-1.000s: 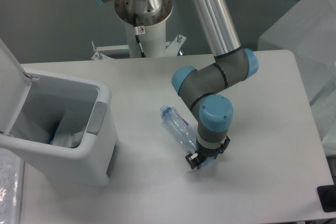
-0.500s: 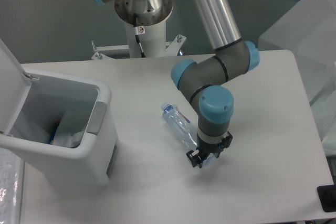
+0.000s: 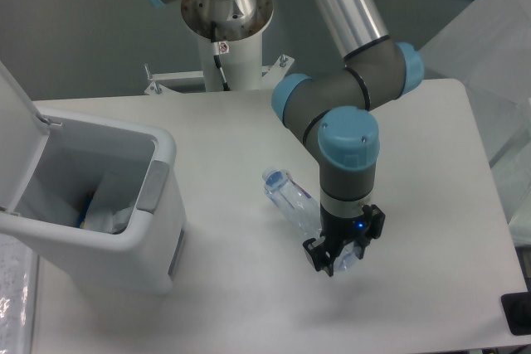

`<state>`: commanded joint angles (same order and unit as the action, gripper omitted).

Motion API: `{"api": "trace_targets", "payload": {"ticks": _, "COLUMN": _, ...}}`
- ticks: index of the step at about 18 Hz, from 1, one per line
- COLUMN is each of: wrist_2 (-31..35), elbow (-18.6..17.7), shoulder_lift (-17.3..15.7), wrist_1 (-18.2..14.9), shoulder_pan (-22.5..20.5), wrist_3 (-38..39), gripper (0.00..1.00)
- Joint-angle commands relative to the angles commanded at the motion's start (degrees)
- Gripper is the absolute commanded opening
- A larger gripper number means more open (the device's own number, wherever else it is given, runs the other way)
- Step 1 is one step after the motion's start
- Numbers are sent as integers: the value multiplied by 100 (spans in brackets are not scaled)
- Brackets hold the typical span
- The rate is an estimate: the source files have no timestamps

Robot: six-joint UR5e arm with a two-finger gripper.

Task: Place the trash in the trash can
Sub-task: 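Lift the gripped bottle up off the table, then carry the bottle over the trash bin opening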

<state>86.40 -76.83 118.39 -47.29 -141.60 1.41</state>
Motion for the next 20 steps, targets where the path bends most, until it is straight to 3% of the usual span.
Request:
{"api": "trace_targets", "payload": {"ticks": 8, "wrist_2": -641, "elbow": 906, "shoulder_lift": -158, "wrist_1": 211, "shoulder_pan": 316, "wrist_3": 44, "gripper": 59}}
{"api": "trace_targets", "payload": {"ticks": 15, "wrist_2": -1511, "elbow": 968, "shoulder_lift": -562, "wrist_1": 422, "shoulder_pan": 431, "wrist_3": 176, "gripper": 59}}
{"api": "trace_targets", "payload": {"ticks": 20, "wrist_2": -1871, "elbow": 1311, "shoulder_lift": -686, "wrist_1": 799, "shoulder_pan": 659, "wrist_3": 149, "gripper": 59}}
